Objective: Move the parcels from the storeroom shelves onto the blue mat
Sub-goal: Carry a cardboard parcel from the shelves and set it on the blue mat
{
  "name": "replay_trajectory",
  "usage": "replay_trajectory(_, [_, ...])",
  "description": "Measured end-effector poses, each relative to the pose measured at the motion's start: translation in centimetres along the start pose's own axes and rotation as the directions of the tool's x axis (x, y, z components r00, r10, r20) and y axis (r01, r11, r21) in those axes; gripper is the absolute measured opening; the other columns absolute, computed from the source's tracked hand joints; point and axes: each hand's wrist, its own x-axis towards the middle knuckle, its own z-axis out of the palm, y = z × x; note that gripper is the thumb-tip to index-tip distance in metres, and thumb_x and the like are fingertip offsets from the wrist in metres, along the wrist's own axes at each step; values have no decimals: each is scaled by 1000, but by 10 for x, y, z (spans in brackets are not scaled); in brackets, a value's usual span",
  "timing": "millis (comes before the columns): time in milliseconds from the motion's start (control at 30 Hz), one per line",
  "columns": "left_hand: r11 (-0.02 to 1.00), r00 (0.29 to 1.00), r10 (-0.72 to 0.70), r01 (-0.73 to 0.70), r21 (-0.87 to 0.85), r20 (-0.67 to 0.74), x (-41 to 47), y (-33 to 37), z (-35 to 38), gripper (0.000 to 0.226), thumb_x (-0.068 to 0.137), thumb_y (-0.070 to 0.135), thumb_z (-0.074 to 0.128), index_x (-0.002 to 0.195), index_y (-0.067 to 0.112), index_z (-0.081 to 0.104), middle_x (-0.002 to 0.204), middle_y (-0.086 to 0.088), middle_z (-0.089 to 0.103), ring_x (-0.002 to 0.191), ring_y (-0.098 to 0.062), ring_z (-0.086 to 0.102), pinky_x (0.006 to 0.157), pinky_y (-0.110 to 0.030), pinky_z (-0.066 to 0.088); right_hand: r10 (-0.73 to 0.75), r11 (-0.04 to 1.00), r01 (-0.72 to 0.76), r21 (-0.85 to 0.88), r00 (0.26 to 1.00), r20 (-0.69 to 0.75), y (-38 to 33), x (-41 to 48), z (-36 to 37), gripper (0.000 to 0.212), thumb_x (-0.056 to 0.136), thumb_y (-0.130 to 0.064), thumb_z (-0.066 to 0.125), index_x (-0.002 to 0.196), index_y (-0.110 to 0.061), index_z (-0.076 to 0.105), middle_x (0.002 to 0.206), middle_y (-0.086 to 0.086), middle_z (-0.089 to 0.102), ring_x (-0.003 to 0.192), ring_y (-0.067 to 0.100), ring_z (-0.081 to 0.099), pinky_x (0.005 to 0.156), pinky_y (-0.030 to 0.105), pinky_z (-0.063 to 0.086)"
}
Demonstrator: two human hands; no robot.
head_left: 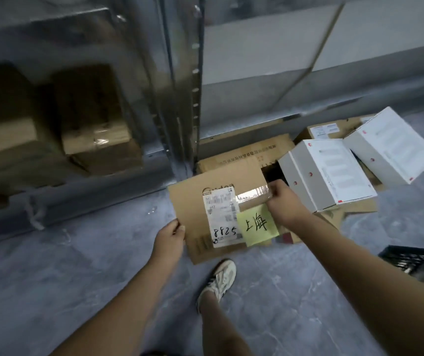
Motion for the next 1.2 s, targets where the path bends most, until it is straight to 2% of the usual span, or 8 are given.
replay_trajectory(67, [995,996,34,-41,-92,-78,-36,11,-47,28,99,0,43,115,5,65,103,-9,66,95,-22,61,90,-31,49,-39,998,40,-46,999,28,-34,-42,13,38,90,-6,46,128,-11,45,115,8,58,96,26,57,66,30,50])
replay_trajectory(200, [968,965,28,-91,-235,-260,-107,16,-146,32,100,8,46,130,9,60,107,1,65,83,-5,61,63,-3,46,-135,990,138,-21,987,91,-110,-124,42,39,91,-8,54,129,-8,49,125,14,60,113,31,56,99,44,46])
replay_trajectory(400, [946,852,-10,-162,-281,-524,-233,-20,-298,26,99,20,50,118,22,68,96,14,67,92,-7,60,63,-6,40,-361,920,385,-65,903,232,-236,-255,122,40,91,-12,52,131,-10,50,123,10,62,108,29,60,95,47,49])
replay_trajectory(600, [952,602,-138,-137,-272,-786,-355,-77,-429,28,100,26,44,113,20,68,99,6,65,75,1,52,58,-11,35,-573,762,646,-37,701,424,-360,-386,239,45,90,-22,52,134,-12,48,129,13,56,110,30,59,97,47,49])
replay_trajectory(733, [935,436,-230,-148,-322,-870,-416,-111,-489,30,102,23,43,113,6,66,110,-9,68,90,-13,57,73,-23,38,-623,666,746,-14,567,540,-415,-455,311,46,91,-24,57,135,-13,48,127,11,58,108,26,60,94,41,49])
replay_trajectory(933, [880,279,-405,-141,-454,-871,-469,-163,-565,29,98,31,49,101,10,69,101,-10,71,94,-24,64,78,-32,47,-603,475,880,-5,330,726,-484,-525,413,35,88,-6,58,121,-15,56,99,8,69,88,23,67,82,40,55])
replay_trajectory(1033, [858,237,-449,-156,-490,-861,-485,-188,-606,22,97,33,51,92,20,68,95,-6,72,93,-23,66,80,-34,50,-572,410,912,27,234,787,-522,-549,469,30,84,-4,61,113,-10,60,102,17,69,93,30,67,86,46,53])
replay_trajectory(1200, [783,112,-581,-196,-591,-806,-505,-232,-652,22,98,20,55,90,5,70,92,-18,72,89,-30,67,83,-41,51,-460,358,928,104,78,885,-570,-587,566,41,78,-2,68,116,-16,60,100,3,69,93,21,66,87,40,54])
